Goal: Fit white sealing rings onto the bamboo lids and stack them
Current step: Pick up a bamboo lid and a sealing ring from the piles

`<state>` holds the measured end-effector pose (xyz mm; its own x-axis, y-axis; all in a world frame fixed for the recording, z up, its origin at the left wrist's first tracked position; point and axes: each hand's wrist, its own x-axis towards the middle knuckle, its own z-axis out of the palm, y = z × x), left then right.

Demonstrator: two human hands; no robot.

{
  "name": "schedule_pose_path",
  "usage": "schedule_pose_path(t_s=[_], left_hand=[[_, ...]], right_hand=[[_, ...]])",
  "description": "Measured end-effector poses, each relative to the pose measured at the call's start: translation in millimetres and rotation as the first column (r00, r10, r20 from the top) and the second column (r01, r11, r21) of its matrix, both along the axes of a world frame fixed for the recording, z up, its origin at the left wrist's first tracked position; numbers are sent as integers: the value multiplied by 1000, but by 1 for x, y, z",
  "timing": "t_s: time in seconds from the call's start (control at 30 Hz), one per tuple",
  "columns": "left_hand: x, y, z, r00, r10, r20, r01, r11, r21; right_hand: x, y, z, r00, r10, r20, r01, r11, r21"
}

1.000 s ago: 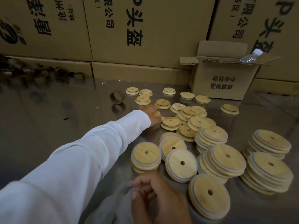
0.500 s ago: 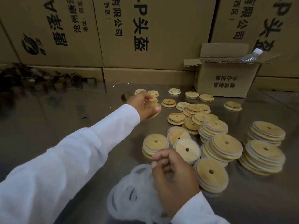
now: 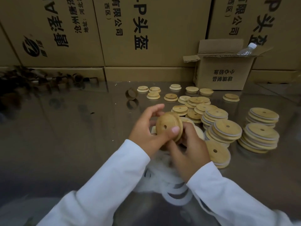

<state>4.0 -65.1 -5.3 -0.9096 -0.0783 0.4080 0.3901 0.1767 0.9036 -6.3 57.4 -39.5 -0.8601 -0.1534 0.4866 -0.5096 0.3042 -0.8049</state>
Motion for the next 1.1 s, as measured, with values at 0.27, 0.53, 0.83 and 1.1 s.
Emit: schedule_pose_path(t_s=[0.27, 0.53, 0.83, 1.1], left_hand=[[-10, -24, -7, 981, -63, 184, 19, 972, 234], [-19, -30, -14, 979, -78, 189, -3, 919, 395], [-20, -28, -18, 972, -102, 210, 19, 931, 365], [-20, -30, -18, 972, -81, 222, -11, 923, 385]], right_hand=[[-5, 7, 3, 998, 16, 62, -12, 998, -63], [-10, 19, -2, 995, -54, -81, 92, 794, 601], [-9, 16, -1, 999, -45, -18, 46, 770, 636], [-5, 14, 5, 999, 39, -13, -31, 924, 382]])
